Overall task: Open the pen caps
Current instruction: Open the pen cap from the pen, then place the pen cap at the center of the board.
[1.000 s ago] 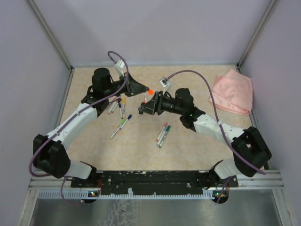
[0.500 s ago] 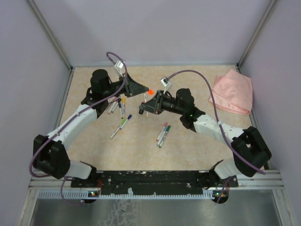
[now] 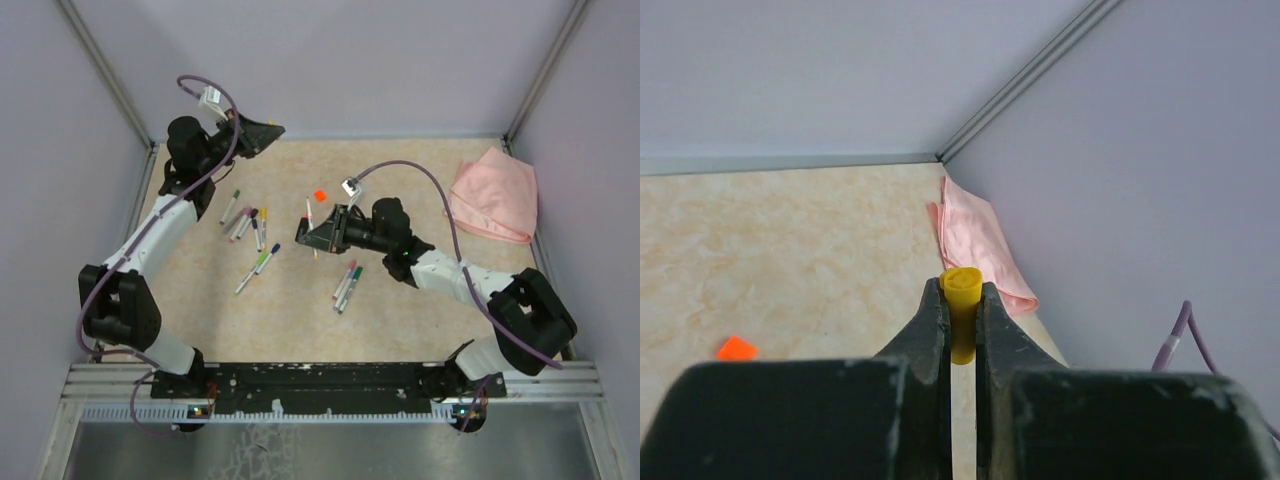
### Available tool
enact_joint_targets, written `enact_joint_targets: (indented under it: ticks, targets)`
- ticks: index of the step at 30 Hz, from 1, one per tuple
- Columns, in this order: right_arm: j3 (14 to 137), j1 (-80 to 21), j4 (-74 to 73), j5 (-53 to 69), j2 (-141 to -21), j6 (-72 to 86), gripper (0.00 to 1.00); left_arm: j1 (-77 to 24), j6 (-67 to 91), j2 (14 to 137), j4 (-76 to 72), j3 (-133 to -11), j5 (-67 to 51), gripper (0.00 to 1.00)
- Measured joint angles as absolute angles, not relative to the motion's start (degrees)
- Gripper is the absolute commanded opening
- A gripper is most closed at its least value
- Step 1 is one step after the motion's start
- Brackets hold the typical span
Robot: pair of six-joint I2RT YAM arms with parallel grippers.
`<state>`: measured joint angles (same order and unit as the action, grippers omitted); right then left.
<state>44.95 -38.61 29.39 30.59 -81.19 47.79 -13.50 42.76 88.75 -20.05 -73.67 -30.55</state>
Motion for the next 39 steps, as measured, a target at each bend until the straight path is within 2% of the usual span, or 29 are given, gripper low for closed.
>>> enact_joint_targets:
  ticks: [4, 10, 17, 23, 29, 39]
  targets:
    - [44.9, -38.6, 25.8, 27.9, -80.8, 46.0, 0.00, -13.9, 41.4, 89.1, -19.1, -76.0, -30.1, 0.00]
    - [44.6, -38.5, 16.6, 20.4, -77.1, 40.6, 0.00, -14.9, 37.6, 89.4, -9.8, -75.5, -28.9, 0.00]
    - [40.1, -37.3, 13.2, 13.5, -73.1, 39.1, 0.00, -23.2, 30.5, 95.7, 1.4, -75.8, -22.1, 0.00]
    - [35.2, -35.7, 10.3, 10.1, -69.1, 39.5, 0.01, -30.4, 25.7, 109.1, 13.7, -85.3, -12.4, 0.00]
    - [33.3, -33.1, 9.0, 8.6, -64.3, 40.2, 0.01, -32.2, 22.8, 120.7, 20.8, -96.2, -5.3, 0.00]
    - [33.3, -31.5, 7.0, 8.6, -63.8, 40.1, 0.01, -32.7, 20.3, 133.6, 26.3, -110.6, -1.4, 0.03]
